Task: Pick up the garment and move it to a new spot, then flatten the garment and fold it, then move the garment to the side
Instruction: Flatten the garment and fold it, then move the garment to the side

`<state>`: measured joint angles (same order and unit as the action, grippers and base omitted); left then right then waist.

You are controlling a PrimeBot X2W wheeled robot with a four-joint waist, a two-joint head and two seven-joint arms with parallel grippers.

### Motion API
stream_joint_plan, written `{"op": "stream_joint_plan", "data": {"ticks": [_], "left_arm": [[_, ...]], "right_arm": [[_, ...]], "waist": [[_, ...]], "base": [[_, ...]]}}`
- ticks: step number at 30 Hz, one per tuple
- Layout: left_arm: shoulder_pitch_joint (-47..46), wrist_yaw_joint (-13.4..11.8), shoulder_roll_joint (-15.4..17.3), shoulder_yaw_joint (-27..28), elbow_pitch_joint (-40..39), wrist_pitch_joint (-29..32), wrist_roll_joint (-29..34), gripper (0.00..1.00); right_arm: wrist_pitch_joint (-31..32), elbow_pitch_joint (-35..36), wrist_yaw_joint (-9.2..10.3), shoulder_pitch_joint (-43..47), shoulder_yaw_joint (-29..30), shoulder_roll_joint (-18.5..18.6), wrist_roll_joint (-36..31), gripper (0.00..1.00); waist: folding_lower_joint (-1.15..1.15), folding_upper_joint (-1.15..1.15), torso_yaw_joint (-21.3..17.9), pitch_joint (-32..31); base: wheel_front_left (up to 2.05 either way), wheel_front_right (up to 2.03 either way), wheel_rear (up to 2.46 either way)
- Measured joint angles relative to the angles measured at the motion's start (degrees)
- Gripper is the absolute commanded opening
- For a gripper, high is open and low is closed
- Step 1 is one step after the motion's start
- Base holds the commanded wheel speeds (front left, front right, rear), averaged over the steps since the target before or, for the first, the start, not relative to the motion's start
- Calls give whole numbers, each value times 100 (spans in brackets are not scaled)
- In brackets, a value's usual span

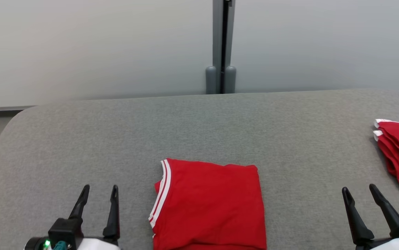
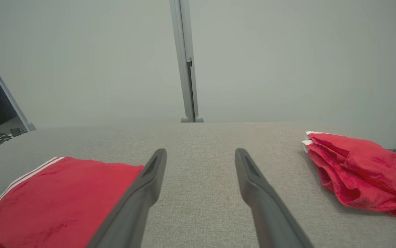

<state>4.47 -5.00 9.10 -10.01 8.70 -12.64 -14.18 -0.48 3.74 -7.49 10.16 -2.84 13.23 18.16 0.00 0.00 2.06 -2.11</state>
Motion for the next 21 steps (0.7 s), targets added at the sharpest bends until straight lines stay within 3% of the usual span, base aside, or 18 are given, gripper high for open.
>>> {"op": "stream_joint_plan", "data": {"ticks": [9, 16, 21], "left_arm": [[-612, 92, -301, -289, 36, -141, 3, 100], [-1161, 90, -498, -441, 91, -226, 4, 100], [-1350, 69, -581, -457, -46, -234, 16, 100]], "right_arm": [[-29, -958, 0, -324, -354, 48, 320, 100], [-188, -2148, 0, -1221, -1009, -5, 761, 100], [-5, -2596, 0, -1451, -1316, 19, 1150, 100]], "waist": [[0, 0, 690, 221], [0, 0, 1231, 856], [0, 0, 1490, 1238]], "base": [[0, 0, 0], [0, 0, 0], [0, 0, 0]]}}
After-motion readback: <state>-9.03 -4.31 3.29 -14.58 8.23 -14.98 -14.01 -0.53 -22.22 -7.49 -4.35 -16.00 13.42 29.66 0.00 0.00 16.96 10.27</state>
